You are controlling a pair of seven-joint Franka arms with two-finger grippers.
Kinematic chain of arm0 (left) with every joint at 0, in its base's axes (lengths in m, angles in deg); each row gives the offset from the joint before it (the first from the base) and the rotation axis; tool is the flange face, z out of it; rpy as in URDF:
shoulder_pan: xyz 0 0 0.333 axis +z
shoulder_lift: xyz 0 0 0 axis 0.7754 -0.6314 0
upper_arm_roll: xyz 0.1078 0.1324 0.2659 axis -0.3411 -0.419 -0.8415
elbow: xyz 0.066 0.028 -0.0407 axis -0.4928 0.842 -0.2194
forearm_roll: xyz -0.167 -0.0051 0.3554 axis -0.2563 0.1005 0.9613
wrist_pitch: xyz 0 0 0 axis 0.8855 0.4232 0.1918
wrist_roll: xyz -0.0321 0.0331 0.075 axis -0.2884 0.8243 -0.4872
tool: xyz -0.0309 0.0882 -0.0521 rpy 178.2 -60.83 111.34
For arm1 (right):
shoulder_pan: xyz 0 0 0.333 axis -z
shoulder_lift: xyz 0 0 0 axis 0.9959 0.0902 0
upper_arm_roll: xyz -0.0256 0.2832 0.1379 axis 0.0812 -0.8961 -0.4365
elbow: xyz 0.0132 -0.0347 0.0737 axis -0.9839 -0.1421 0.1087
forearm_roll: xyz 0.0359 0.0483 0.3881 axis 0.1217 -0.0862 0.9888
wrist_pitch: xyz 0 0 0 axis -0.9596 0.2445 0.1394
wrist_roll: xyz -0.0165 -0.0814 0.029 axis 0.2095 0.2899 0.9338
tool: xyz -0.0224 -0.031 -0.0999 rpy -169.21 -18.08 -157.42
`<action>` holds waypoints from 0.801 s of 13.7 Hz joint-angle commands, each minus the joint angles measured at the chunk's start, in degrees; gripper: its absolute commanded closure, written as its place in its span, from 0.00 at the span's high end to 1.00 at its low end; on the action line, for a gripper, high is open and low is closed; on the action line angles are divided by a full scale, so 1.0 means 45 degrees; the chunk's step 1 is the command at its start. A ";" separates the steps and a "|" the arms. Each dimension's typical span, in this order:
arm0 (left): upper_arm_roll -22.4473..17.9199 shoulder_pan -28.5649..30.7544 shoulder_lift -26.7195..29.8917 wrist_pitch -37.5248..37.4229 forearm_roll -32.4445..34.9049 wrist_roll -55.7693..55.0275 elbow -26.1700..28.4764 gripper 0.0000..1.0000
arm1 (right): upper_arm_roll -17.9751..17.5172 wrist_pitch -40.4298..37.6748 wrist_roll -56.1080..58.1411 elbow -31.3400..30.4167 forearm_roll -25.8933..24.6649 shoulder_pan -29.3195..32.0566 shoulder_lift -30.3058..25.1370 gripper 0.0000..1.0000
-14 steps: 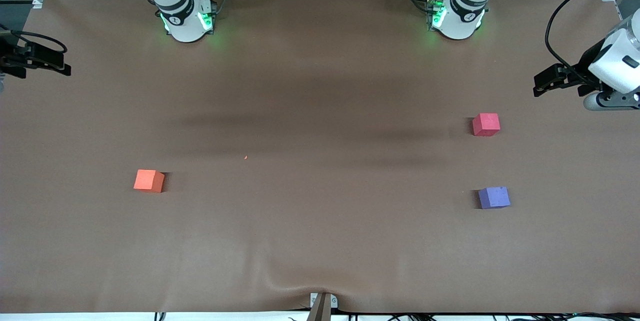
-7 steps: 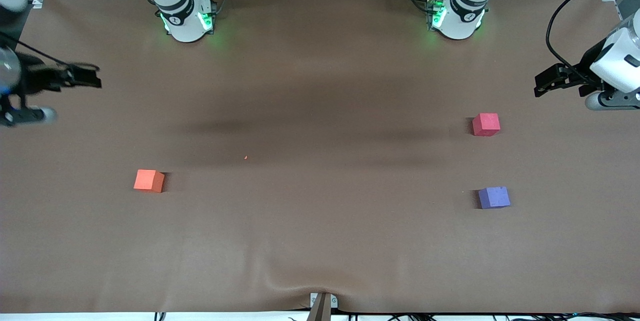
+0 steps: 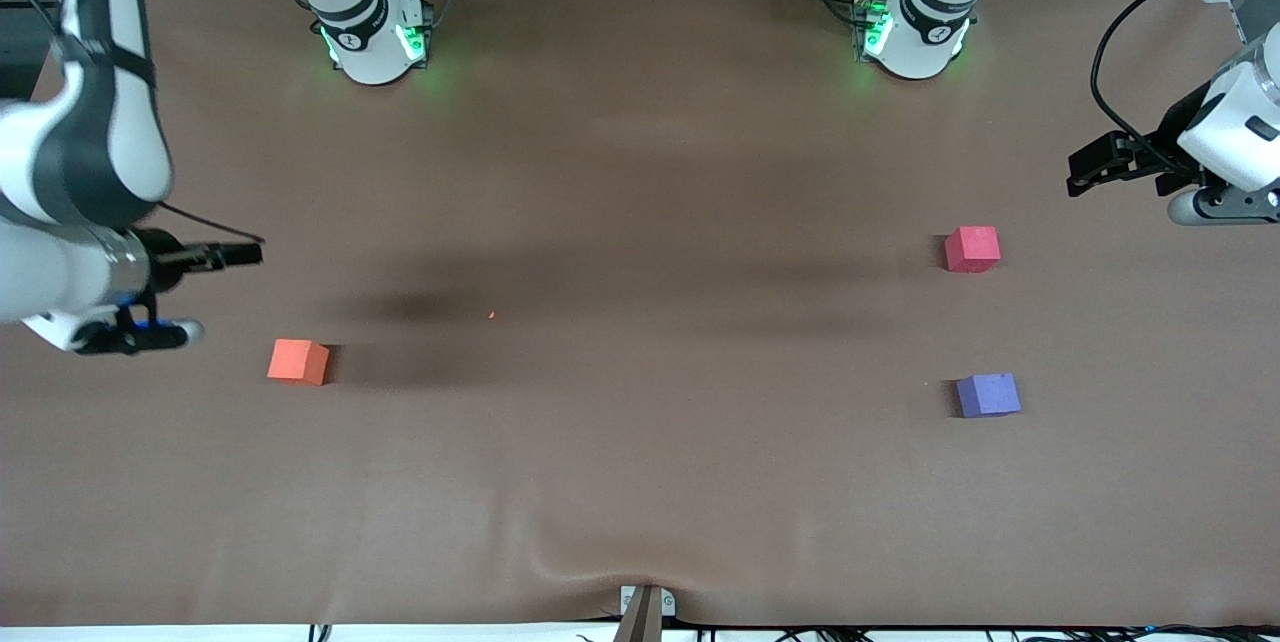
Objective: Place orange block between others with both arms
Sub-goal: 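Reach the right gripper down to the orange cube and grasp it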
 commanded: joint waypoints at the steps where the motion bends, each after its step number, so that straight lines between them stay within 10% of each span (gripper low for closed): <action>1: 0.0041 0.0118 0.0048 -0.0076 -0.0061 0.0060 -0.0195 1.00 | -0.0051 0.1736 -0.0024 -0.0776 0.0115 0.0327 0.0811 1.00; 11: -0.0017 0.0138 0.0087 -0.0095 -0.0061 0.0099 -0.0214 1.00 | -0.0051 0.6800 -0.0103 -0.1638 0.0329 0.0700 0.3001 1.00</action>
